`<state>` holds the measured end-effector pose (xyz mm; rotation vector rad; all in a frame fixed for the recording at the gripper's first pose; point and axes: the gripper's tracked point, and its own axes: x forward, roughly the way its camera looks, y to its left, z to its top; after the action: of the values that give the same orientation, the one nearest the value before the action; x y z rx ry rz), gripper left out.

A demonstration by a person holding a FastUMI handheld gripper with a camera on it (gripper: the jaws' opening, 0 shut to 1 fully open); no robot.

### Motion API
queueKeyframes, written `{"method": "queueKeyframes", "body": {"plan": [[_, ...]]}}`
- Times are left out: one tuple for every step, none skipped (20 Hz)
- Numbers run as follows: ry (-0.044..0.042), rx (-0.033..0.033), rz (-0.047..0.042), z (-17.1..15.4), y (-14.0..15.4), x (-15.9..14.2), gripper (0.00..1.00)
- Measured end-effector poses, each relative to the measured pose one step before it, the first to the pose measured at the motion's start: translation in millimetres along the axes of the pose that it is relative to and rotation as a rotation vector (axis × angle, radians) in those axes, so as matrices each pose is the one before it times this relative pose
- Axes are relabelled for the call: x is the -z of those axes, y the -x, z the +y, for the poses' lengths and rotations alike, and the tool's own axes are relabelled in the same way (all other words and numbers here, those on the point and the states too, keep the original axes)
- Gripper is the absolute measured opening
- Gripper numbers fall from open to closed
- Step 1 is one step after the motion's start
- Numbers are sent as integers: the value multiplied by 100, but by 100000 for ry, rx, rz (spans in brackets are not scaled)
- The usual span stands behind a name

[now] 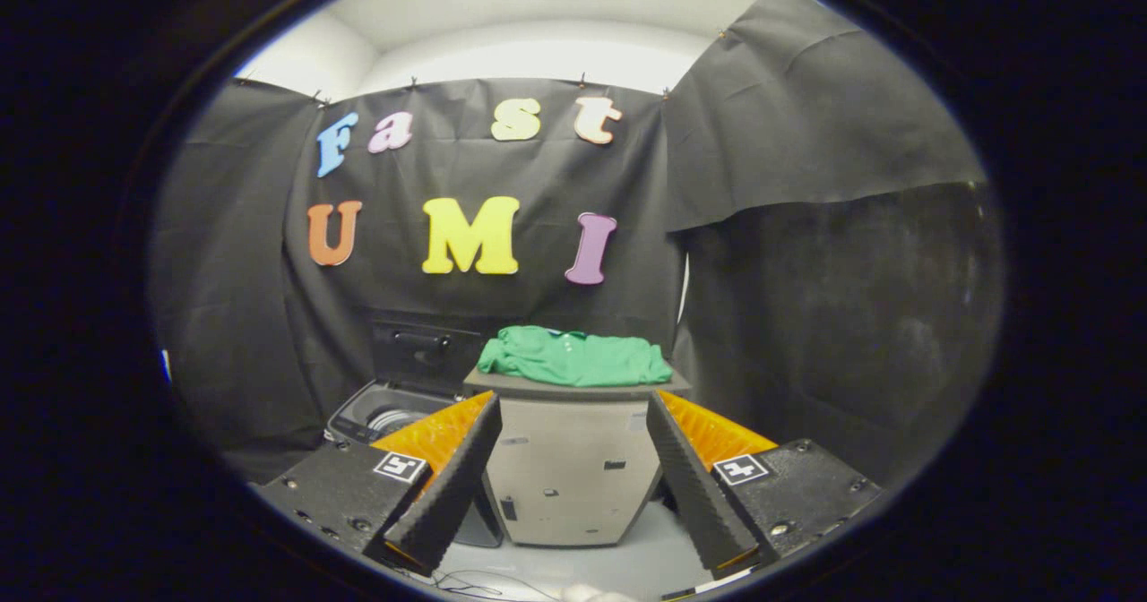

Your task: Put the clothes into the washing machine and then close the washing machine lid.

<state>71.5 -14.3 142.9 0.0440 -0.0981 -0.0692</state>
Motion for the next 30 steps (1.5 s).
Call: {"method": "queueKeyframes", "body": {"plan": [[-154,434,-1091,-356,-1499,-1287,100],[59,292,-1211,-188,-1645,-1074,100],[254,268,-842,-270,-1898,-1186,100],[309,-221,-675,-158,-1614,-726,100],[82,-715,-709,-33,-1724,-936,100],[-239,-852,-112,120,-1997,-742,100],[-381,-747,653,11,-2215,-678,100],[-381,-383,701,-200,-2150,-374,100],[-518,416,902,-263,-1988,-347,100],[-859,-474,836,47,-2059,-502,100],[-808,-302,1699,69,-2199,-225,100],[-734,-590,2842,66,-2114,256,100],[-653,-588,3072,89,-2184,172,100],[-561,-1079,2567,191,-2161,155,100],[-298,-589,2433,104,-2146,-36,100],[-132,-105,2390,-72,-2113,189,100],[-137,-375,2609,57,-2045,120,100],[-132,156,3490,150,-1879,353,100],[101,-251,3319,193,-1787,286,100],[172,-307,3006,206,-1676,446,100],[894,273,2534,183,-1774,497,100],[1163,354,3350,122,-1532,502,100],[863,-58,3882,169,-1437,628,100],[606,-518,4003,301,-1190,861,100],[502,-265,4177,359,-1155,692,100],[612,-861,3692,288,-844,762,100],[426,53,4251,89,-766,854,100],[47,-1020,3046,202,-663,626,100],[55,-246,2085,17,-754,596,100],[349,299,2520,-144,-594,881,100]]}}
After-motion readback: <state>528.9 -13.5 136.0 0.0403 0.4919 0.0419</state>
